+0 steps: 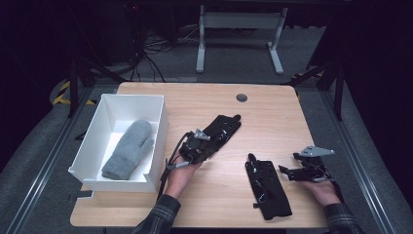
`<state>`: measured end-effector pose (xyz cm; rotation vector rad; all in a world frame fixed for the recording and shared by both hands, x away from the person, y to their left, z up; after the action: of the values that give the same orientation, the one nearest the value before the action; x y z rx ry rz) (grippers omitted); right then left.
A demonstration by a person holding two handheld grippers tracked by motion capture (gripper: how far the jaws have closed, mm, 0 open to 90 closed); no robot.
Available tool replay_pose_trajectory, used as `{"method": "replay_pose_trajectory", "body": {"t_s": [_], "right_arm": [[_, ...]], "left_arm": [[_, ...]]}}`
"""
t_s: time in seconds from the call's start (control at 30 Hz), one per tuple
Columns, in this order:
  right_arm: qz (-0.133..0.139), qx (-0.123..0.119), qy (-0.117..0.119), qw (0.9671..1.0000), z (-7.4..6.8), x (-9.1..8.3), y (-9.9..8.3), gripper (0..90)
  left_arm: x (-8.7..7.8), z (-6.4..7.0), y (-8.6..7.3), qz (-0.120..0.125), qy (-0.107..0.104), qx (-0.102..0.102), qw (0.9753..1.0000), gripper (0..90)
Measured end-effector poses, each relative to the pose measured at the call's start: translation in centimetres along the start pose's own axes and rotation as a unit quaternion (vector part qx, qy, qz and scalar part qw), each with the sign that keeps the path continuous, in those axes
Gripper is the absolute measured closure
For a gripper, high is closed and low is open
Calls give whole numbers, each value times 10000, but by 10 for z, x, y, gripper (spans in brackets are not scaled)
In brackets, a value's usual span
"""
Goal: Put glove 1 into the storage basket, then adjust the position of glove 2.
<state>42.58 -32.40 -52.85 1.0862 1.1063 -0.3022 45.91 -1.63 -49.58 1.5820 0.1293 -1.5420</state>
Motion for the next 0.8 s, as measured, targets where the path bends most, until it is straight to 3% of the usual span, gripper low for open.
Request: {"method": "replay_pose_trajectory", "body": {"t_s": [0.17, 0.37, 0.53, 0.63, 0.7, 0.8], "right_arm": [[1, -1, -1, 10000, 0, 0, 0, 161], [0, -1, -1, 10000, 0, 0, 0, 161], [0, -1, -1, 10000, 0, 0, 0, 161], [2, 0, 0, 10000, 0, 0, 0, 161], [2, -2, 0, 10000, 0, 0, 0, 161], [1, -1, 0, 10000, 0, 0, 0, 161]], "left_arm": [[6, -16, 18, 50, 132, 1, 9999, 900], [19, -30, 37, 34, 128, -46, 9999, 900], [32, -30, 43, -13, 58, -16, 10000, 900], [44, -26, 44, -118, -17, 36, 9999, 900], [51, -25, 42, -263, 54, 62, 9996, 900], [52, -24, 40, -219, 0, 14, 9998, 900]]}}
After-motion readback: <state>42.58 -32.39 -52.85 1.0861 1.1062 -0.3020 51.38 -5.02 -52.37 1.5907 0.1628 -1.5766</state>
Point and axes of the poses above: each handheld gripper's, and its own axes: x roughly forward along the jaws, y roughly out of its top, z roughly to its right, the point moved 9 cm from there along x, roughly forward along the jaws, and after that the axes turned 14 degrees about -z, right-handed, at the moved point
